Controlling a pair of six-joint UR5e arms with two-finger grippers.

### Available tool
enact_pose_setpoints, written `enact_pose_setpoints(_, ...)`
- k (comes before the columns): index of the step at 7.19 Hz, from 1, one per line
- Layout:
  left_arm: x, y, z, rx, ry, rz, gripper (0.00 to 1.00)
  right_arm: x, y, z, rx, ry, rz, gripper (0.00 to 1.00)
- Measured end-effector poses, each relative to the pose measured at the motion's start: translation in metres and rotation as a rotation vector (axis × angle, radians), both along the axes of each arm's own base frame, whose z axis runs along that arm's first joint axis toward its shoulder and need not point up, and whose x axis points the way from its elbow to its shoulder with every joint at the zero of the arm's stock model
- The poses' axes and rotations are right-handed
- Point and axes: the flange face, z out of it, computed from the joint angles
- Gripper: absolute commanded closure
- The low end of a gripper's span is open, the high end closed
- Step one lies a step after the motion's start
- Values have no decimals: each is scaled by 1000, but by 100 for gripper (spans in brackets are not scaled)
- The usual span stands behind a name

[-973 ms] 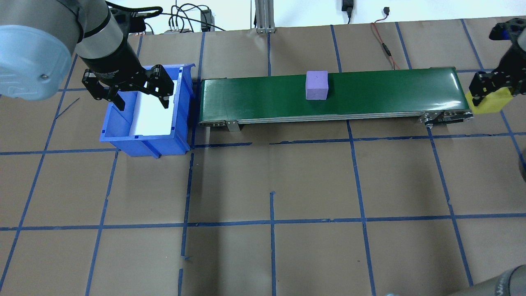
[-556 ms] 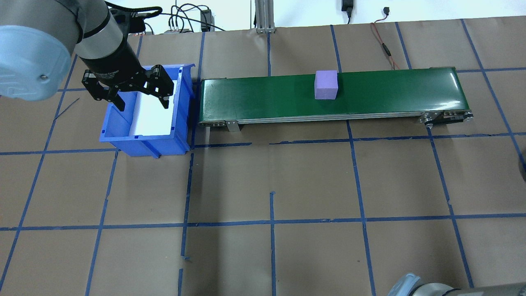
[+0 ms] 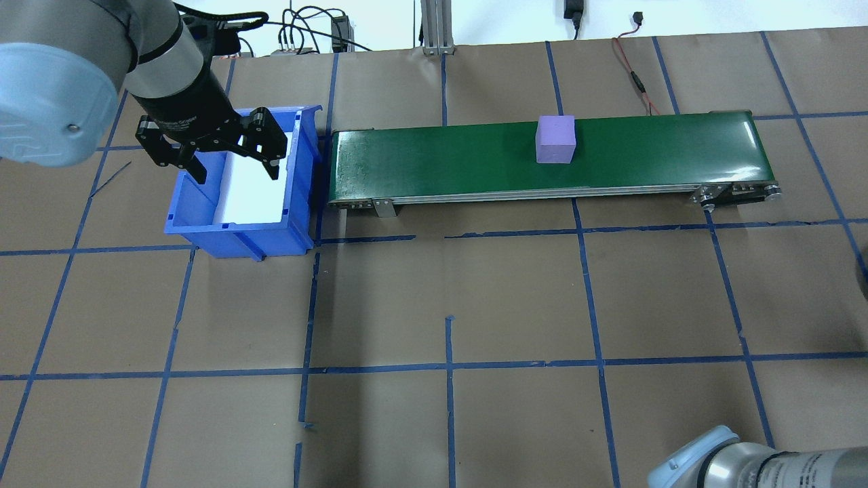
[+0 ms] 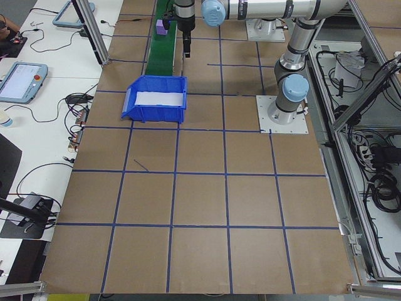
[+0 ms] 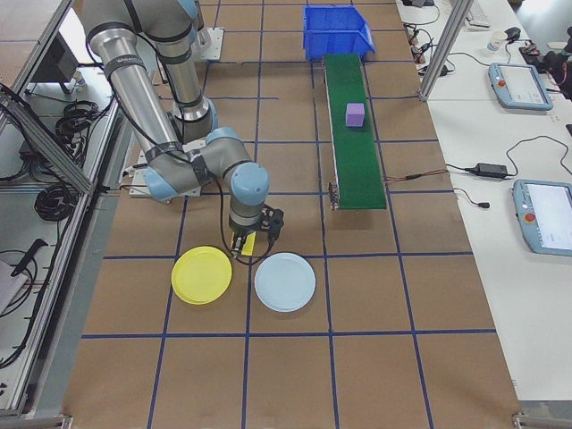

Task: Move block left to right into plate

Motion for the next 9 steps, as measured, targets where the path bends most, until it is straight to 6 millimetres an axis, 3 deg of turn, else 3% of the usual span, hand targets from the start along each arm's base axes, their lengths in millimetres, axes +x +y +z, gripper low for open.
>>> enact_pose_setpoints(1, 0, 0, 0, 2, 0, 0, 0, -12, 29, -13, 3, -15, -44, 57)
enact_pose_setpoints(2, -1, 0, 0, 3, 1, 0, 0, -17, 45, -28, 2, -17, -69, 32)
enact_pose_setpoints(3, -1, 0, -1, 4, 1, 0, 0, -20, 52, -41, -1, -15, -81, 0)
enact_pose_setpoints(5, -1, 0, -1, 5, 1, 1, 0, -20, 54, -54, -7, -37, -90, 0)
enact_pose_setpoints(7, -1, 0, -1, 4, 1, 2, 0, -17, 56, -52, 14, -95, -92, 0)
enact_pose_setpoints(8, -1, 1, -1, 4, 1, 2, 0, -19, 53, -40, 19, -110, -89, 0)
enact_pose_setpoints(9, -1, 0, -1, 4, 1, 2, 0, -23, 37, -16, 9, -108, -65, 0)
